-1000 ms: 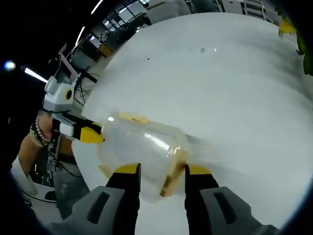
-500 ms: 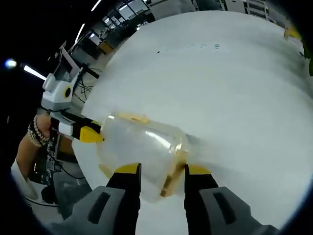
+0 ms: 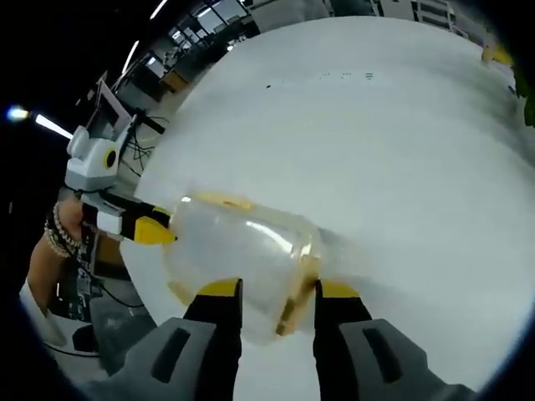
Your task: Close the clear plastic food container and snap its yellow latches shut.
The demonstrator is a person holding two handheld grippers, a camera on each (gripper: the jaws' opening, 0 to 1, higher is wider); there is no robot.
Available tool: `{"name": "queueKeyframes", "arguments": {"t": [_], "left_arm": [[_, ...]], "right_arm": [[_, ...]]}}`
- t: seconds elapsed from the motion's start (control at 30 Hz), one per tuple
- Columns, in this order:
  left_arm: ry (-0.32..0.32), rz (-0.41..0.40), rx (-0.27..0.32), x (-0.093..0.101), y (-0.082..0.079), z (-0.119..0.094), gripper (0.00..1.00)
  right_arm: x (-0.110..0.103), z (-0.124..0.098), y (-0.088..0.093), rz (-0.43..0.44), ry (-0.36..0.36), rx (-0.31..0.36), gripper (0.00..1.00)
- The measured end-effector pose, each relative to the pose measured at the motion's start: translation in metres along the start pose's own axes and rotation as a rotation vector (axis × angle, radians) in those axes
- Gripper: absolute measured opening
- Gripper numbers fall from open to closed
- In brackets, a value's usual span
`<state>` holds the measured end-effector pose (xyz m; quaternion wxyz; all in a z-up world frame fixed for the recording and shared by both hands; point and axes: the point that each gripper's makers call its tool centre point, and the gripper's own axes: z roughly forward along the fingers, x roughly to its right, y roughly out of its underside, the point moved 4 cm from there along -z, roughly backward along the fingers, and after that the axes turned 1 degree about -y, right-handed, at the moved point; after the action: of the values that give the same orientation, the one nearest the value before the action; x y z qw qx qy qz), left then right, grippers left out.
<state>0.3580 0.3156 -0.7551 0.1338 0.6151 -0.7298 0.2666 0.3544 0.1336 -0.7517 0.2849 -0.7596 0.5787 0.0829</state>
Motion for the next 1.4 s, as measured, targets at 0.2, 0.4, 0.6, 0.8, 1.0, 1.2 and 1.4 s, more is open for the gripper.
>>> {"name": "queueKeyframes", "arguments": {"t": [0.2,0.4,0.6,0.8,1.0,1.2,1.4], "left_arm": [[0.019,-0.017,-0.007,-0.002,0.001,0.0,0.16],[0.012,-0.023,-0.014,-0.001,0.002,0.0,0.14],[-0.001,-0.017,-0.027,0.007,0.0,0.016,0.14],[-0.006,-0.024,-0.026,0.005,0.009,0.019,0.15],[0.002,-0.015,-0.021,0.002,0.01,0.015,0.15],[0.026,0.027,-0.027,0.0,0.008,0.012,0.17],[0.056,0.1,-0.03,-0.002,0.008,0.003,0.18]], "right_arm": [[0.001,0.001,-0.002,0.004,0.004,-0.003,0.28],[0.002,0.001,-0.003,0.004,0.015,-0.011,0.27],[0.003,0.002,-0.005,0.007,0.024,-0.014,0.26],[-0.005,0.003,-0.006,0.04,0.026,-0.028,0.23],[-0.004,0.003,-0.006,0.034,0.018,-0.025,0.24],[-0.002,0.001,-0.004,0.017,0.008,-0.015,0.27],[-0.004,-0.001,-0.002,-0.057,0.006,0.021,0.28]]}}
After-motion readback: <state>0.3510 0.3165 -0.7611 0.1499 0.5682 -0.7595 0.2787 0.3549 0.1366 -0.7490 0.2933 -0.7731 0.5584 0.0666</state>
